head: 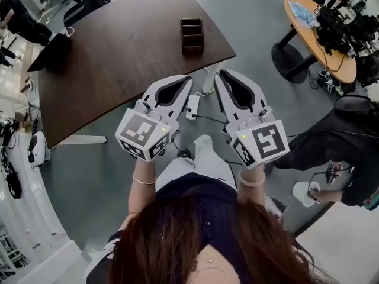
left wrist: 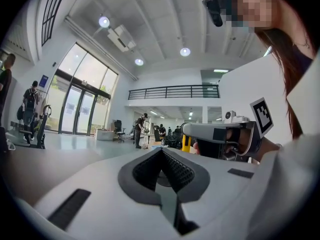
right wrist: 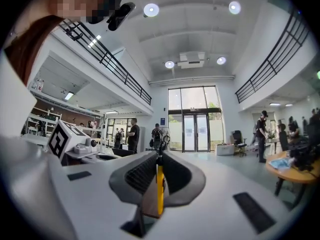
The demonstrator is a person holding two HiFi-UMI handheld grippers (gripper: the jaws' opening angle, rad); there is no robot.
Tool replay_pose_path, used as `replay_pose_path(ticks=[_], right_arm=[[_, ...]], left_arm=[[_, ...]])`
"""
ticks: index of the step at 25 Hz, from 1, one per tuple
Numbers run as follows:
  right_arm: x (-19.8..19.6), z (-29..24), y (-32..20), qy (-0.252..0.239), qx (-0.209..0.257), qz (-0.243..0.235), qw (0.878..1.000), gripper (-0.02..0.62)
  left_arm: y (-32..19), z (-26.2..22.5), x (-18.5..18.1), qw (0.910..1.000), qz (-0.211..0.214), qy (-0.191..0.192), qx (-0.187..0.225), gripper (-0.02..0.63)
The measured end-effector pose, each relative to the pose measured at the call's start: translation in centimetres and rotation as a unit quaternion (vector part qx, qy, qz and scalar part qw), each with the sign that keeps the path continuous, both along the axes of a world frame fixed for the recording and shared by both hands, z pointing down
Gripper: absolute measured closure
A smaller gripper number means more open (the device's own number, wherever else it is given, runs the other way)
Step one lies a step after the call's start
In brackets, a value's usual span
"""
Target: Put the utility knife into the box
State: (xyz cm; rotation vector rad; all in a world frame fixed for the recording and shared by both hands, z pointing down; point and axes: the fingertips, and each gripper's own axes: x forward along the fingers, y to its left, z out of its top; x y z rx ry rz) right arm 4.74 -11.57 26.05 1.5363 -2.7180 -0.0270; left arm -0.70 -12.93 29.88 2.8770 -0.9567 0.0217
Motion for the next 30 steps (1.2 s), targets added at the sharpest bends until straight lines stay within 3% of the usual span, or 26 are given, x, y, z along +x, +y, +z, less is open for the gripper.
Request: replay_pose_path(ticks=[11,20,30], right_arm=[[2.7,0.7,-10.7,-0.027,0.003,-0.032,0.999,0.549],[0.2,0.4,-17.5,-0.054,-0.007,-0.087,0.995,0.549],[-0.6,1.3,-23.6,-0.072,-0.027,-0.084,0.993,0.549]], left_arm=[[-10.2,1.0,2.2,0.9995,-0.030,-0.004,-0.004,0.612],[-15.6,0.8,-0.2,0.9972,-0.075,0.001,-0.003,0.612],[-21.8,1.9,-0.2,0.9982,-0.059,-0.009,-0.013,0.612]])
